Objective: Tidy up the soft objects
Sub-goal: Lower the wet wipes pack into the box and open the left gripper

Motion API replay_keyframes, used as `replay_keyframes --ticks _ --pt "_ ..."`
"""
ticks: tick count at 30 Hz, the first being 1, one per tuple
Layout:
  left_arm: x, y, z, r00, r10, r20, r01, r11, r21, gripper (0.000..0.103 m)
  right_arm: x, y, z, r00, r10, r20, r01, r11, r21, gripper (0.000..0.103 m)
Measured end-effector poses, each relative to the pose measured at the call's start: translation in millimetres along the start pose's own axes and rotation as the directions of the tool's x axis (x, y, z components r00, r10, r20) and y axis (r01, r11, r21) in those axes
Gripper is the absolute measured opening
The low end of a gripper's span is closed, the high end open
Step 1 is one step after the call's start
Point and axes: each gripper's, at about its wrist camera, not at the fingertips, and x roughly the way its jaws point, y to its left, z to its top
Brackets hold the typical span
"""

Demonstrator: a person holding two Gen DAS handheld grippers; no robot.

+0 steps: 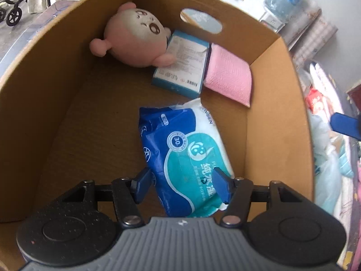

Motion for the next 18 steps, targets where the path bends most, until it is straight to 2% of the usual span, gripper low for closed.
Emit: replay_keyframes --ticks 2,3,6,11,18 --pt "4.0 -0.6 1.8 1.000 -0.014 -0.003 0.014 1.000 0.009 0.052 -0.2 -4.6 -4.7 1.000 0.002 -0.006 -0.002 1.000 0.007 0.053" --pt "5.3 -4.3 3.7 1.000 -0.011 0.004 0.011 1.000 0.024 0.044 0.5 -5.8 -6.4 1.000 0.000 -0.009 0.000 1.000 0.006 0.053" --pt "6.1 -18.4 11.1 1.000 -0.014 0.023 0.012 0.995 0.095 0.029 0.9 -9.8 -10.1 1.000 -0.016 -0.013 0.016 1.000 0.000 0.053" --pt "12.1 -46.3 18.0 1.000 -0.001 0.010 -0.001 0.975 0.221 0.027 -2.3 -16.8 -11.0 1.000 -0.016 -0.003 0.016 1.000 0.014 0.054" --pt "29.1 -62.2 38.1 1.000 0.017 0.023 -0.022 0.968 0.249 0.027 -13.0 -29.2 -14.0 0.999 -0.030 0.016 0.029 0.999 0.035 0.055"
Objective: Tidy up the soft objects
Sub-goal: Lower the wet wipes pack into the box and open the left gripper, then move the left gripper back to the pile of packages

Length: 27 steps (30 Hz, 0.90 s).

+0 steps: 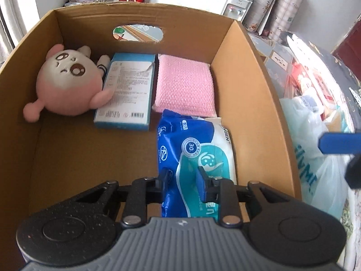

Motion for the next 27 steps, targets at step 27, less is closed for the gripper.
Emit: replay_keyframes --ticks 27 --pt "-155.7 -55.7 -67.9 0.904 0.053 0.423 -0.045 0.999 -0.029 0.065 -179.4 -78.2 -67.4 0.928 -0.297 0.224 0.258 0.948 0.188 0.065"
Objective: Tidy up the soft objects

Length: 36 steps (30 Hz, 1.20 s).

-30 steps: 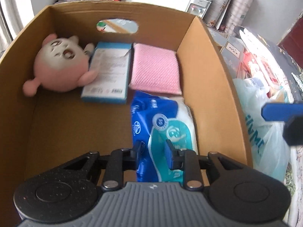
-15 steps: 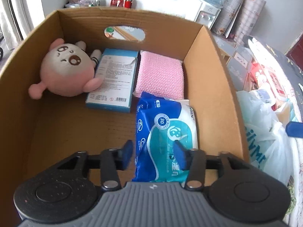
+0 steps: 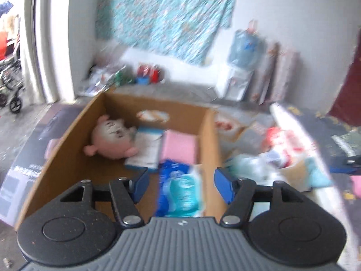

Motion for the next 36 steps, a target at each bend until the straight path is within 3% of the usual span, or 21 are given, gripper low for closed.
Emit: replay_keyframes --ticks 5,10,15,22,26,31,33,35,36 --pt "-11.8 -56.2 -12.6 0.990 -0.125 0.057 0.122 0.991 0.058 0.065 -16.1 -32.4 -8.8 0.999 -0.038 0.000 0.038 0.997 0.061 0.066" --pt "15.8 -121.6 -30.5 0.971 -0.237 0.020 0.233 0.965 0.118 0.065 -17.6 -62.9 -9.6 0.998 -0.069 -0.005 0.069 0.992 0.105 0.066" --pt "56.5 -178.4 -52.1 0.967 -0.254 -0.017 0.253 0.950 0.183 0.059 4.8 -84.4 2.3 0.994 -0.101 -0.040 0.104 0.993 0.061 0.065" --pt "98.4 -199.7 -74.8 0.955 -0.288 -0.071 0.295 0.946 0.132 0.047 70.4 -117.6 24.8 0.986 -0.115 -0.117 0.119 0.993 0.025 0.058" --pt "112.5 -205.1 -81.3 0.947 -0.305 -0.099 0.315 0.943 0.106 0.036 100.9 -131.0 33.2 0.980 -0.152 -0.126 0.152 0.988 -0.004 0.057" --pt "126.9 -210.5 -87.6 0.941 -0.313 -0.129 0.326 0.941 0.094 0.031 124.2 -136.7 35.4 0.976 -0.157 -0.150 0.153 0.987 -0.039 0.057" --pt "130.2 -211.3 -89.2 0.941 -0.310 -0.136 0.323 0.942 0.088 0.030 126.4 -136.1 34.2 0.977 -0.135 -0.162 0.132 0.991 -0.032 0.048" --pt "130.9 -209.9 -90.6 0.941 -0.308 -0.138 0.320 0.944 0.078 0.029 121.1 -133.3 33.1 0.977 -0.143 -0.160 0.140 0.990 -0.029 0.028" --pt "130.5 -209.4 -90.6 0.942 -0.307 -0.138 0.319 0.945 0.071 0.029 117.5 -134.0 33.3 0.978 -0.139 -0.157 0.139 0.990 -0.009 0.025"
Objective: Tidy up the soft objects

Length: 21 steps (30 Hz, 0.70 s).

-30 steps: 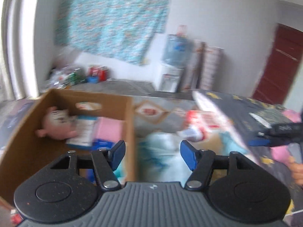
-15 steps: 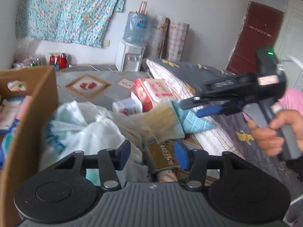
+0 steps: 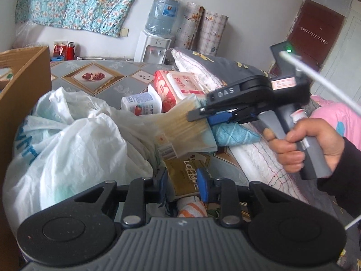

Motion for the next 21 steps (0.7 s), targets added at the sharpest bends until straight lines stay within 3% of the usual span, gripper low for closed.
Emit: replay_keyframes --ticks 2,5,9,13,15,16,21 --pt "-0.2 1.2 -1.1 1.000 -0.008 -0.001 0.008 1.000 -0.013 0.028 -11.7 -7.0 -2.9 1.000 0.020 0.004 -0.021 0.997 0.069 0.016" --pt "1.5 1.1 -1.4 1.000 -0.019 -0.014 0.019 0.999 -0.026 0.028 -32.0 -19.6 -10.9 0.997 0.075 0.032 -0.079 0.978 0.194 0.011" --pt "-1.5 -2.0 -5.7 0.998 -0.057 -0.031 0.056 0.998 -0.037 0.029 -56.3 -33.6 -37.2 0.991 0.118 0.065 -0.133 0.928 0.347 0.009" --pt "-0.1 -6.4 -11.9 0.994 -0.089 -0.056 0.087 0.995 -0.048 0.030 -65.4 -36.6 -78.1 0.992 0.124 0.022 -0.121 0.891 0.437 0.013" --pt "1.9 -7.5 -14.6 0.992 -0.104 -0.073 0.099 0.993 -0.061 0.030 -63.7 -33.7 -95.6 0.988 0.153 -0.030 -0.124 0.885 0.449 0.014" --pt "3.5 -8.4 -15.8 0.990 -0.111 -0.083 0.106 0.992 -0.069 0.030 -62.8 -30.5 -103.6 0.988 0.145 -0.055 -0.106 0.890 0.444 0.020" --pt "6.1 -12.7 -16.8 0.985 -0.137 -0.108 0.128 0.988 -0.082 0.035 -80.2 -8.6 -115.5 0.992 0.077 -0.099 -0.044 0.953 0.300 0.039"
